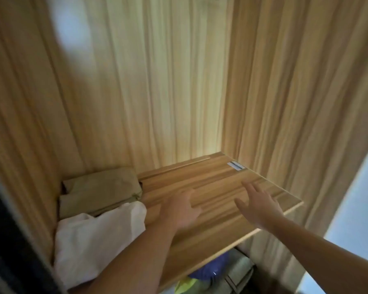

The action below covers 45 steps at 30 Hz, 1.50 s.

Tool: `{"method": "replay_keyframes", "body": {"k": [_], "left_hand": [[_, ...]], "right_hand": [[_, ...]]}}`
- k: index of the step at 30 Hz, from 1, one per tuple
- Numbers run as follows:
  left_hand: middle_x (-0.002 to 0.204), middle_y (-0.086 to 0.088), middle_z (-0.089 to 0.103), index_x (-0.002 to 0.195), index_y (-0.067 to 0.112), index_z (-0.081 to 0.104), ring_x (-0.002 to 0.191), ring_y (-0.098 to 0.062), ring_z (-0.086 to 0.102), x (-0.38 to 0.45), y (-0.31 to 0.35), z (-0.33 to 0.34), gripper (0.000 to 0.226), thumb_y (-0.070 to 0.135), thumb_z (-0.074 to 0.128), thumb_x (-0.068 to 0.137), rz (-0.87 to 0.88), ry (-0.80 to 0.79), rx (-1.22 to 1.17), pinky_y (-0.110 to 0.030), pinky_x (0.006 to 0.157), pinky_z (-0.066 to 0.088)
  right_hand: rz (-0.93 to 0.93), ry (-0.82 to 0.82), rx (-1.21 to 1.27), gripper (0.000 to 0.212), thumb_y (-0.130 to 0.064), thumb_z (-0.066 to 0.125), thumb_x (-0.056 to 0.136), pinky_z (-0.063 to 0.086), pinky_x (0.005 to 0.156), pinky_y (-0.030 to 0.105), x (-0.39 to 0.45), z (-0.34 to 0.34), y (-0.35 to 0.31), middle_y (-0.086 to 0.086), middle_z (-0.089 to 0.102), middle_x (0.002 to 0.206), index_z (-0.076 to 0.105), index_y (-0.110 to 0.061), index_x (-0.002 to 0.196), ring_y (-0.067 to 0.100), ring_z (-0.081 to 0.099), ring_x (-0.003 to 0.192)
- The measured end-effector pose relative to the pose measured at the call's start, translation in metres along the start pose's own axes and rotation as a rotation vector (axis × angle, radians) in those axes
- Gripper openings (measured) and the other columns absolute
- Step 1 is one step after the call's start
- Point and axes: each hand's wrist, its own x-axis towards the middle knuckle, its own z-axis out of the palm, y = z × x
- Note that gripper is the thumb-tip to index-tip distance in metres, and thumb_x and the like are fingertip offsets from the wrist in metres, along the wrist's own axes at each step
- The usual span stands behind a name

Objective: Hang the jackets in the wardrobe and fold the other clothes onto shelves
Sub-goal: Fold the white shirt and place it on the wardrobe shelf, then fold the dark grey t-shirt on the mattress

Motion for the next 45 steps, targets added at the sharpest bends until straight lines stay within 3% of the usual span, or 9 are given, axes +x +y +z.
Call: {"method": "replay_keyframes", "body": {"k": [4, 8, 19, 27, 33, 40, 45], "left_hand": [[0.147, 0.001, 0.044, 0.147, 0.033, 0.034, 0.135, -0.023, 0.040, -0.020, 0.050, 0.034, 0.068, 0.051, 0.054, 0.085, 0.261, -0.058, 0.140, -0.040, 0.110, 0.034], [0.144, 0.001, 0.046, 0.146, 0.030, 0.037, 0.132, -0.024, 0.040, -0.061, 0.113, 0.072, 0.067, 0.049, 0.058, 0.085, 0.520, -0.157, 0.088, -0.040, 0.108, 0.035], [0.146, 0.005, 0.042, 0.145, 0.030, 0.037, 0.133, -0.020, 0.039, -0.284, 0.246, 0.155, 0.060, 0.047, 0.051, 0.089, 1.048, -0.340, 0.100, -0.039, 0.104, 0.037], [0.150, 0.006, 0.039, 0.147, 0.032, 0.034, 0.136, -0.020, 0.036, -0.536, 0.279, 0.192, 0.063, 0.049, 0.051, 0.088, 1.420, -0.542, 0.127, -0.038, 0.107, 0.035], [0.150, 0.008, 0.036, 0.147, 0.033, 0.033, 0.137, -0.017, 0.033, -0.701, 0.276, 0.208, 0.064, 0.050, 0.050, 0.088, 1.703, -0.713, 0.140, -0.040, 0.109, 0.035], [0.152, 0.006, 0.035, 0.147, 0.034, 0.033, 0.139, -0.019, 0.033, -0.827, 0.258, 0.228, 0.065, 0.050, 0.052, 0.088, 2.001, -0.876, 0.192, -0.041, 0.110, 0.033], [0.150, 0.004, 0.037, 0.147, 0.032, 0.033, 0.137, -0.021, 0.035, -0.892, 0.237, 0.234, 0.064, 0.050, 0.052, 0.089, 2.124, -0.957, 0.178, -0.041, 0.109, 0.035]], "right_hand": [[0.259, 0.102, -0.028, 0.065, -0.053, 0.042, 0.093, 0.030, 0.109, 0.041, -0.091, -0.027, 0.046, -0.002, 0.031, 0.154, 0.023, -0.028, 0.151, 0.024, 0.033, 0.140], [0.485, 0.165, -0.071, 0.065, -0.052, 0.041, 0.094, 0.029, 0.110, 0.042, -0.195, -0.048, 0.084, -0.001, 0.031, 0.153, 0.022, -0.027, 0.151, 0.023, 0.032, 0.140], [1.024, 0.370, -0.191, 0.070, -0.058, 0.043, 0.092, 0.031, 0.111, 0.042, -0.532, -0.096, 0.125, -0.001, 0.033, 0.153, 0.025, -0.024, 0.150, 0.021, 0.033, 0.140], [1.415, 0.505, -0.185, 0.070, -0.060, 0.044, 0.089, 0.030, 0.111, 0.043, -0.811, -0.080, 0.053, -0.003, 0.035, 0.150, 0.030, -0.026, 0.148, 0.019, 0.032, 0.140], [1.769, 0.614, -0.170, 0.067, -0.063, 0.043, 0.089, 0.031, 0.107, 0.042, -0.973, -0.053, -0.035, -0.006, 0.036, 0.149, 0.032, -0.028, 0.146, 0.018, 0.034, 0.137], [2.185, 0.667, -0.165, 0.071, -0.063, 0.042, 0.091, 0.033, 0.107, 0.042, -1.075, -0.014, -0.141, -0.003, 0.032, 0.153, 0.027, -0.026, 0.149, 0.019, 0.032, 0.140], [2.347, 0.686, -0.173, 0.070, -0.063, 0.042, 0.090, 0.035, 0.108, 0.043, -1.100, 0.009, -0.184, -0.002, 0.034, 0.153, 0.030, -0.025, 0.148, 0.019, 0.034, 0.139]]}}
